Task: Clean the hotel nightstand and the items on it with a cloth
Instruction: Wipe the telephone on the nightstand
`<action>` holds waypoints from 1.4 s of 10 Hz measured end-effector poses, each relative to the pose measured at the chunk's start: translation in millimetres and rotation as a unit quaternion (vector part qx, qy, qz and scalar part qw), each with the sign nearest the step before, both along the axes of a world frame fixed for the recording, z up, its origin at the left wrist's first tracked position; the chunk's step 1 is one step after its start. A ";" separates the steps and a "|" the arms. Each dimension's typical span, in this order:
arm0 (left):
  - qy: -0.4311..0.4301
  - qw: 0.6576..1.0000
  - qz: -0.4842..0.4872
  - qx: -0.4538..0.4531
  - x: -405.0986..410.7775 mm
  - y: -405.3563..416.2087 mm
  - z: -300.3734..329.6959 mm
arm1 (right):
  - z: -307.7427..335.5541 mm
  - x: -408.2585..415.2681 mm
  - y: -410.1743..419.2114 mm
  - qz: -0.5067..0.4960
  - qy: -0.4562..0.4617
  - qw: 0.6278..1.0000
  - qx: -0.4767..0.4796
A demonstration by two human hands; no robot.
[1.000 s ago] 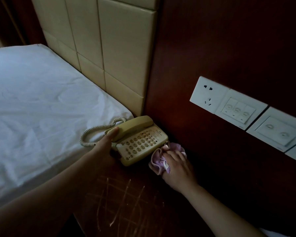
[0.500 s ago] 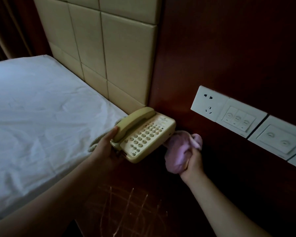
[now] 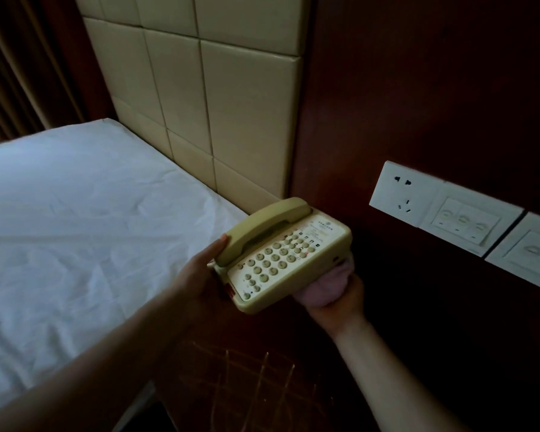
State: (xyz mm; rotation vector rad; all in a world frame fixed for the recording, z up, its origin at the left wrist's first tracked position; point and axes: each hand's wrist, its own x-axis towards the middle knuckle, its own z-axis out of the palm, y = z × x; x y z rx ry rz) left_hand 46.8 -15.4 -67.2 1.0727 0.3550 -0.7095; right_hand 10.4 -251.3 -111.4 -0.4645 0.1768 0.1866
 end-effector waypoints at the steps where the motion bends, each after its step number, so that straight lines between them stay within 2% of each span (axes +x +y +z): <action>1: -0.009 1.000 -0.003 -0.006 -1.6 -2.7 -4.2 | 15.9 10.7 8.0 -0.001 0.015 0.999 -0.052; 2: -0.029 0.999 0.002 0.014 1.4 -8.8 -0.4 | 17.7 10.0 36.9 0.124 0.022 0.990 -0.064; 3: -0.057 0.998 0.029 0.027 11.5 -3.3 4.3 | 5.3 8.0 33.6 0.139 0.042 0.988 -0.045; 4: -0.051 0.996 0.061 0.038 18.0 4.0 1.8 | -0.5 8.7 27.2 0.070 0.021 0.954 -0.289; 5: -0.031 0.996 0.083 0.008 13.2 2.6 -1.6 | -23.1 -1.3 8.7 -0.109 -0.101 0.650 -0.746; 6: -0.039 0.994 0.100 0.021 7.0 -0.3 -0.6 | -12.0 -22.1 -25.1 -0.130 -0.115 0.813 -0.555; 7: -0.044 0.992 0.111 0.036 -1.0 -1.0 3.8 | 10.7 -32.3 -61.7 -0.070 0.070 0.897 -0.430; 8: -0.035 0.994 0.104 0.026 -4.5 1.0 1.2 | -6.5 -47.7 -76.2 -0.036 0.003 0.666 -0.745; 9: -0.032 0.993 0.107 0.031 -1.8 2.8 -1.8 | -51.9 -53.9 -80.3 0.102 -0.104 0.366 -0.919; 10: -0.030 0.992 0.123 0.028 8.7 7.8 -7.1 | -68.6 -44.7 -59.7 0.136 -0.105 0.291 -0.941; 11: -0.005 0.987 0.158 -0.010 19.8 11.5 -8.5 | -76.4 -17.3 -20.6 0.148 -0.154 0.247 -0.945; 12: 0.005 0.983 0.172 -0.056 27.2 9.1 -3.9 | -65.9 8.8 28.7 0.158 -0.205 0.245 -0.934; 13: -0.006 0.982 0.175 -0.063 39.1 9.1 -3.2 | -70.4 31.7 85.8 0.093 -0.281 0.272 -0.916; 14: -0.011 0.985 0.163 -0.063 49.1 11.7 -9.3 | -77.5 53.1 118.8 0.094 -0.281 0.298 -0.907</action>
